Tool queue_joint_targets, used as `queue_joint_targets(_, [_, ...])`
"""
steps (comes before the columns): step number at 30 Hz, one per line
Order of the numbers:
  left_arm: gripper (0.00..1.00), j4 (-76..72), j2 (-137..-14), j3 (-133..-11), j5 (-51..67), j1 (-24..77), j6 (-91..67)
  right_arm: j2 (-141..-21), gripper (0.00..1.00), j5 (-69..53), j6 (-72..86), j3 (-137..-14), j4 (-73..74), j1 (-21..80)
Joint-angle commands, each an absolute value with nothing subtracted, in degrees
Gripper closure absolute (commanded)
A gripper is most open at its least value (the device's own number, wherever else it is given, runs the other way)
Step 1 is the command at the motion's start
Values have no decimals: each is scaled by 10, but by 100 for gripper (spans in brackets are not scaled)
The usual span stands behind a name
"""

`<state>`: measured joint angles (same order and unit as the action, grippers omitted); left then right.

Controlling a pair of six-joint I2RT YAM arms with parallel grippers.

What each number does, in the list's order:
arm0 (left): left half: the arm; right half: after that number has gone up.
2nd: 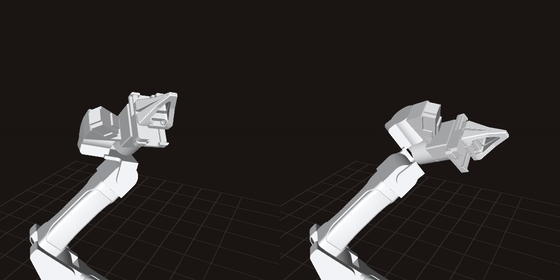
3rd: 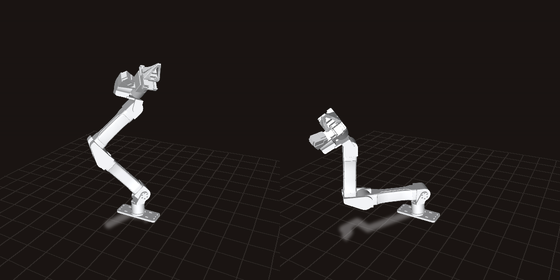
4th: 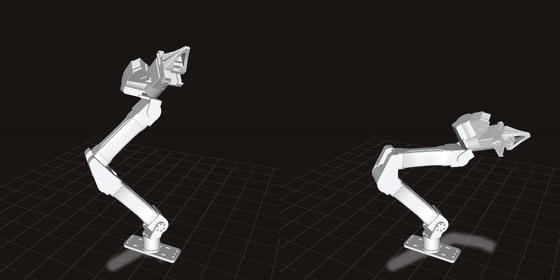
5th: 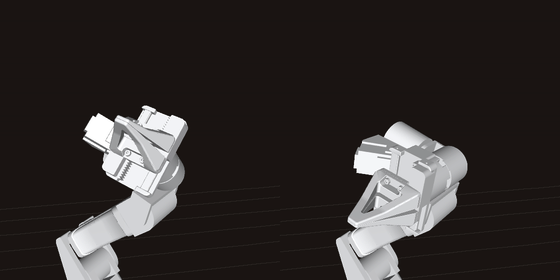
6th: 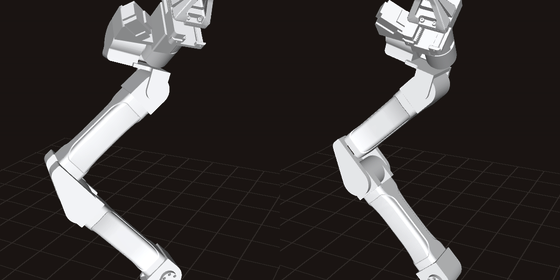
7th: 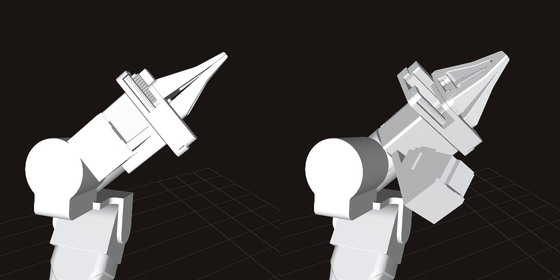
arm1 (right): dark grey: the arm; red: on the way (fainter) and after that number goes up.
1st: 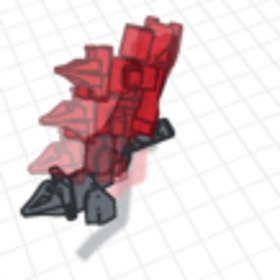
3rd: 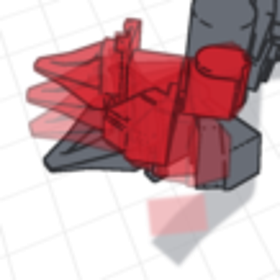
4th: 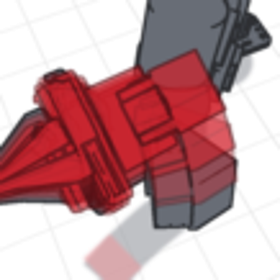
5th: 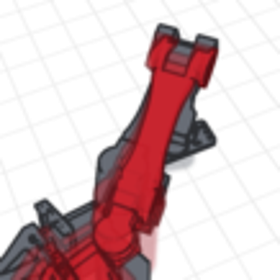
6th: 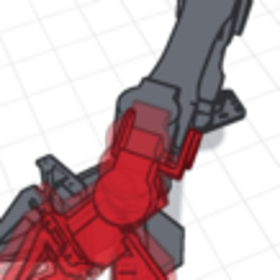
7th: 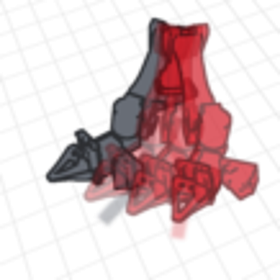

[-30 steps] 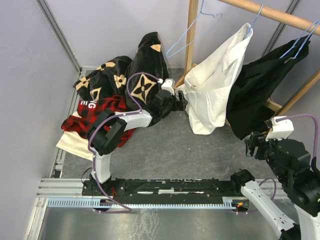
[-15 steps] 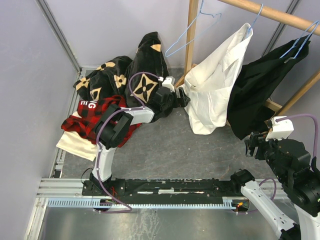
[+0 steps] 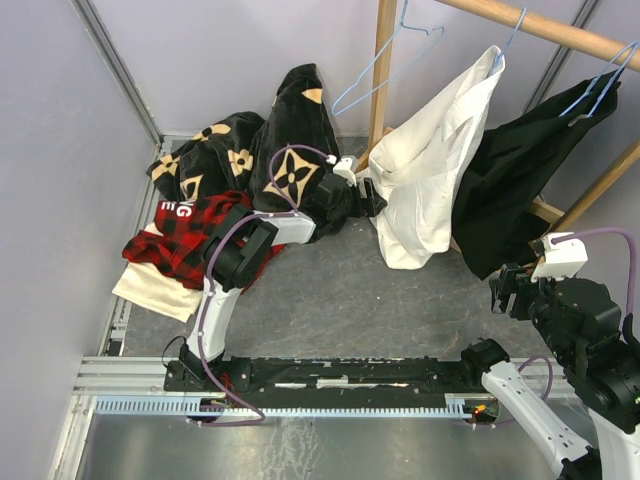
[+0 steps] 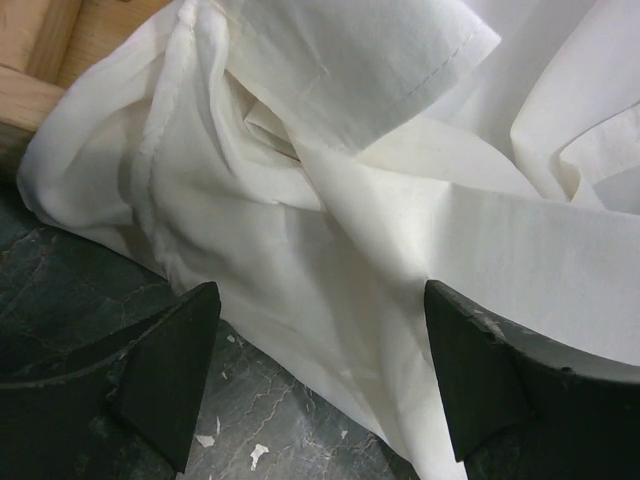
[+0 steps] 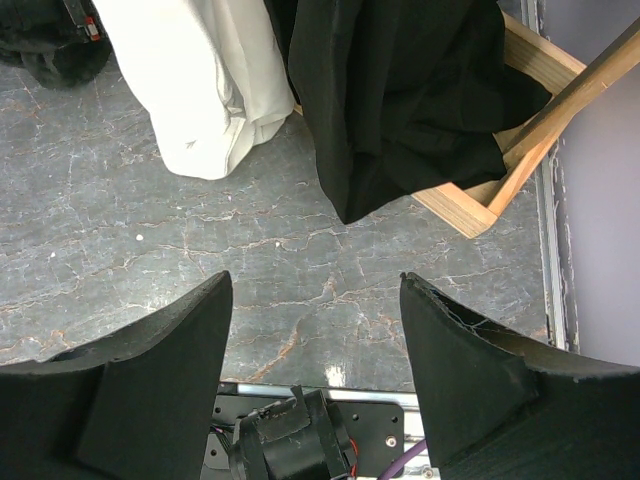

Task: Place the shirt on the hanger
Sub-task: Adjust the shirt at the center of the board.

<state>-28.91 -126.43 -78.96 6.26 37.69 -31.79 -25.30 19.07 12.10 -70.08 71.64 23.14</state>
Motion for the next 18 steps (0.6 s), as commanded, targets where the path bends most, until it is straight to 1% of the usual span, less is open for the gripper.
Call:
queue_joint_targets(1, [14, -292, -1290, -806, 72, 365, -340, -254, 25, 191, 116, -704, 707, 230])
queue_joint_targets(3, [22, -292, -1295, -809, 74, 365, -343, -253, 25, 192, 116, -704, 706, 230])
queue_joint_targets(5, [32, -292, -1299, -809, 76, 365, -346, -253, 25, 192, 116, -704, 707, 230])
queue_joint_targets(7, [41, -293, -1298, -807, 78, 365, -346, -253, 25, 192, 116, -703, 707, 230])
queue_joint_targets(16, [88, -298, -1273, -798, 86, 365, -344, -257, 25, 190, 115, -705, 707, 230])
queue_joint_targets(17, [95, -297, -1270, -798, 87, 365, -344, -257, 25, 188, 115, -705, 706, 230])
queue_joint_targets(18, [97, -297, -1265, -798, 87, 365, -345, -259, 25, 187, 115, -706, 706, 230])
